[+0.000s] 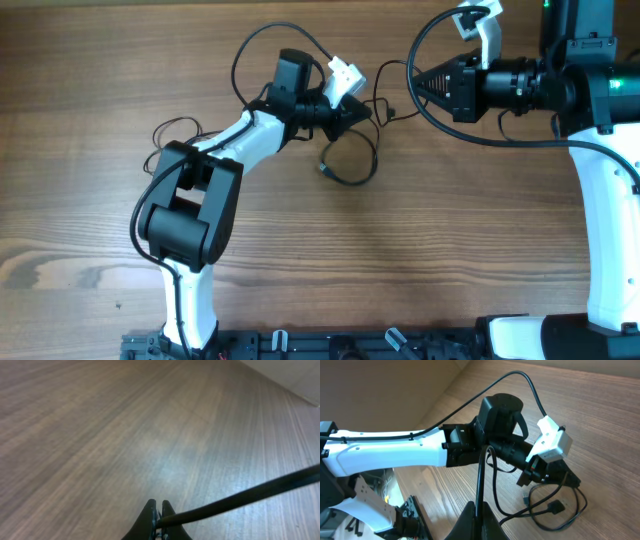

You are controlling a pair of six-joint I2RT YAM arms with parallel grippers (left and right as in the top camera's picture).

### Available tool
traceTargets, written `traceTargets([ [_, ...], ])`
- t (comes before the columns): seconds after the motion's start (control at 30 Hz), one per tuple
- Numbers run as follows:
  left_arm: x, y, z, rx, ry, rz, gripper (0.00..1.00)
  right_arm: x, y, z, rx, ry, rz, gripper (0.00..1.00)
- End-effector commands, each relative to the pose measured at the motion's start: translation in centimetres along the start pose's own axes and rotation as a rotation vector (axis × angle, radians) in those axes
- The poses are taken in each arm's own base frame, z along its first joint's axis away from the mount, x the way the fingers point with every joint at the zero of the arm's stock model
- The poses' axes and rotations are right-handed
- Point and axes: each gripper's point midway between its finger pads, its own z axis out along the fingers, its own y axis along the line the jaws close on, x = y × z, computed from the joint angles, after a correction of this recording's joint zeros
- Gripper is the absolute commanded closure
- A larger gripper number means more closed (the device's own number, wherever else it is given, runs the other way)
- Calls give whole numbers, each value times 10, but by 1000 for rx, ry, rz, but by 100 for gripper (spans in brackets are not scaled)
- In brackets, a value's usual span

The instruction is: Untangle cables

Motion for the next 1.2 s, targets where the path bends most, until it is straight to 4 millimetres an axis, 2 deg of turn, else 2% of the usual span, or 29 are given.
traceTargets([
  [0.0, 1, 19, -8, -53, -5, 4, 96, -3, 9, -3, -22, -15, -8, 96],
  [0.07, 2, 27, -15, -70, -10, -15, 96, -2, 2, -3, 20, -7, -3, 96],
  [0.17, -3, 42, -32, -105, -35, -78, 96, 3, -27, -6, 185, 16, 49, 96],
  [0.23, -12, 47, -45, -116, -61, -103, 96, 7, -53, -13, 344, 30, 98, 96],
  [0.43, -69, 22, -85, -94, -163, -15, 96, 17, -117, -52, 789, 26, 222, 96],
  [0.47, -81, 15, -92, -97, -181, 7, 96, 18, -122, -56, 824, 25, 234, 92],
  [0.53, -96, 6, -102, -103, -207, 34, 96, 20, -128, -59, 861, 36, 239, 65],
  [0.6, -113, -4, -115, -108, -236, 53, 96, 23, -135, -57, 878, 53, 246, 14],
  [0.63, -120, -9, -120, -111, -247, 67, 96, 24, -138, -55, 878, 62, 251, 0],
  [0.77, -141, -26, -138, -118, -283, 106, 96, 29, -146, -45, 862, 92, 266, 0],
  [0.9, -160, -43, -156, -131, -322, 156, 96, 32, -134, -10, 650, 136, 257, 0],
  [1.07, -185, -70, -179, -129, -378, 189, 96, 40, -148, 19, 565, 179, 292, 0],
  [1.17, -195, -87, -185, -119, -398, 222, 96, 39, -150, 46, 437, 188, 294, 6],
])
